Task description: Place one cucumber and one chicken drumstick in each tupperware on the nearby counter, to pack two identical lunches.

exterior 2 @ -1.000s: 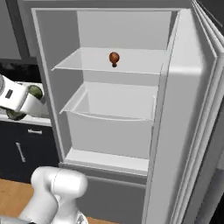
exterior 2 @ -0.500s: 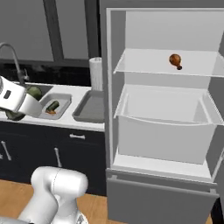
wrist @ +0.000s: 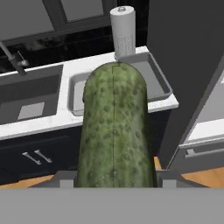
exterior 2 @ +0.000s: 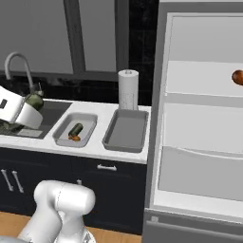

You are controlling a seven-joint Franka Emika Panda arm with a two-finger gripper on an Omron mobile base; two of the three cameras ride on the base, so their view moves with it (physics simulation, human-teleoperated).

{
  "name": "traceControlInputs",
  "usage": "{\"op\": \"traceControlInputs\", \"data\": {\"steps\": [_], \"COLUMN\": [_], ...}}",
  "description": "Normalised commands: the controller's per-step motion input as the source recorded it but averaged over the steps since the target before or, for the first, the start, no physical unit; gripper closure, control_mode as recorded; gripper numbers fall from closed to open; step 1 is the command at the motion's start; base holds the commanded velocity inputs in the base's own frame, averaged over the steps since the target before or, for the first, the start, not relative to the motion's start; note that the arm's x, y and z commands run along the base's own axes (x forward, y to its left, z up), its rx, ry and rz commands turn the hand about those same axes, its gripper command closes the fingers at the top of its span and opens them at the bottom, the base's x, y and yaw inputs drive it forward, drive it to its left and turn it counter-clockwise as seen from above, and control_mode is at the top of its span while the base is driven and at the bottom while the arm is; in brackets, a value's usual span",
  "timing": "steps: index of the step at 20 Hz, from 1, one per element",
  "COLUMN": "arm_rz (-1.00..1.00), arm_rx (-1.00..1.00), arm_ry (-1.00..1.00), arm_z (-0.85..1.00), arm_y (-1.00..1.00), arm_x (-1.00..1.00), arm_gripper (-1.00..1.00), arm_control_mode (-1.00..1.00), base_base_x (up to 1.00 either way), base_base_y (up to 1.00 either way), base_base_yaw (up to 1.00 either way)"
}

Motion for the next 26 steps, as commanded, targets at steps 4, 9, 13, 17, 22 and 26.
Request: {"op": "traceControlInputs", "data": {"steps": [4, 9, 13, 17, 22, 26], "arm_rz": [0.0, 0.0, 0.0, 0.0, 0.0, 0.0], "arm_rx": [0.0, 0.0, 0.0, 0.0, 0.0, 0.0], "arm_ry": [0.0, 0.0, 0.0, 0.0, 0.0, 0.0], "arm_z": [0.0, 0.0, 0.0, 0.0, 0.0, 0.0], "arm_y": [0.0, 0.0, 0.0, 0.0, 0.0, 0.0], "arm_x": [0.0, 0.0, 0.0, 0.0, 0.0, 0.0], "arm_gripper": [1.0, 1.0, 1.0, 1.0, 1.0, 1.0], "arm_control_mode": [1.0, 1.0, 1.0, 1.0, 1.0, 1.0], "base_base_x": [1.0, 1.0, 0.88, 0.53, 0.1, 0.34], "base_base_y": [0.23, 0.22, 0.03, 0.06, 0.87, 0.7], "base_base_yaw": [0.0, 0.0, 0.0, 0.0, -0.03, -0.03]}}
